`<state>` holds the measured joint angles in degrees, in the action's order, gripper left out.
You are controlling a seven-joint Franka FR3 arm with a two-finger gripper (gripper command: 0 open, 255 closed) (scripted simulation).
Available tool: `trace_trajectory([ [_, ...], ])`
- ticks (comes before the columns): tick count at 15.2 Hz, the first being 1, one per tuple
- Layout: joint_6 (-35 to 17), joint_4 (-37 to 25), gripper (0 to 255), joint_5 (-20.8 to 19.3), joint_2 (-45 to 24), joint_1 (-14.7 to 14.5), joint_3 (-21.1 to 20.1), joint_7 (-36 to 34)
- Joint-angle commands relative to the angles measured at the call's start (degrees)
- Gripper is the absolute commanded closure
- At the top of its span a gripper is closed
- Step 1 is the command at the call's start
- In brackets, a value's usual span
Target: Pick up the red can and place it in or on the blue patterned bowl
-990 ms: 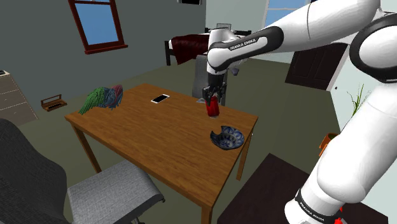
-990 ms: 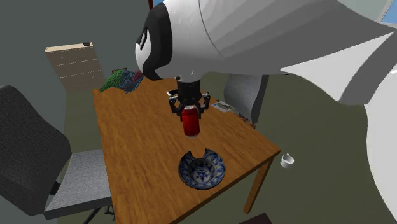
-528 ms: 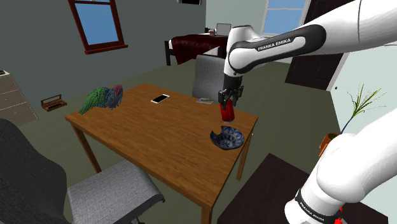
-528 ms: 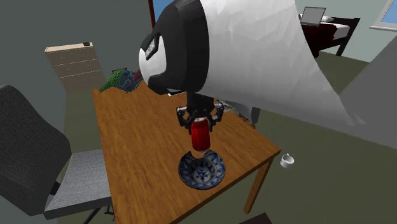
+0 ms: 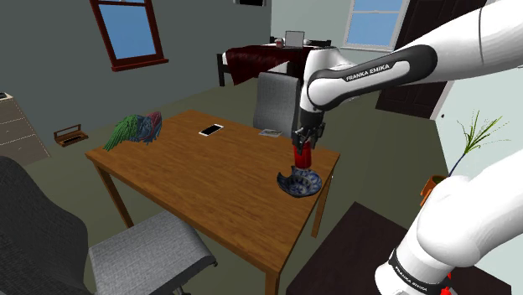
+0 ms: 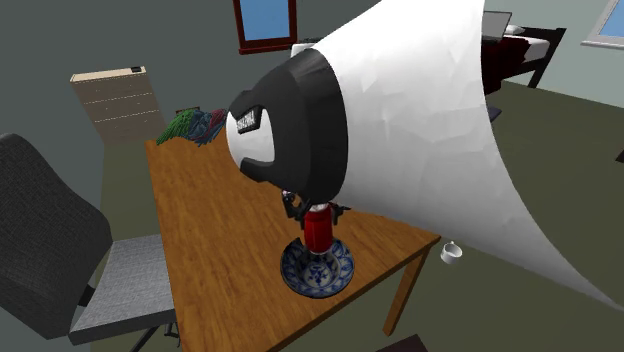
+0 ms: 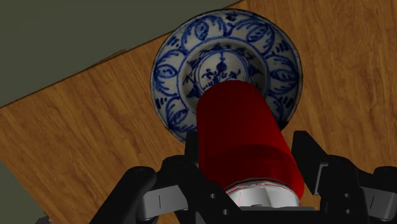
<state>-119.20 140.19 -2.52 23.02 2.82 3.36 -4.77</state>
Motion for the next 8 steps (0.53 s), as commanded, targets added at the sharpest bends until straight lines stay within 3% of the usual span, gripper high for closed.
trace_trajectory([
  [1, -1.61, 1.06, 255, -0.04, -0.50, 0.04, 0.08, 0.05],
  [8, -7.59, 4.60, 255, -0.11, -2.93, 0.06, 0.22, -0.01],
])
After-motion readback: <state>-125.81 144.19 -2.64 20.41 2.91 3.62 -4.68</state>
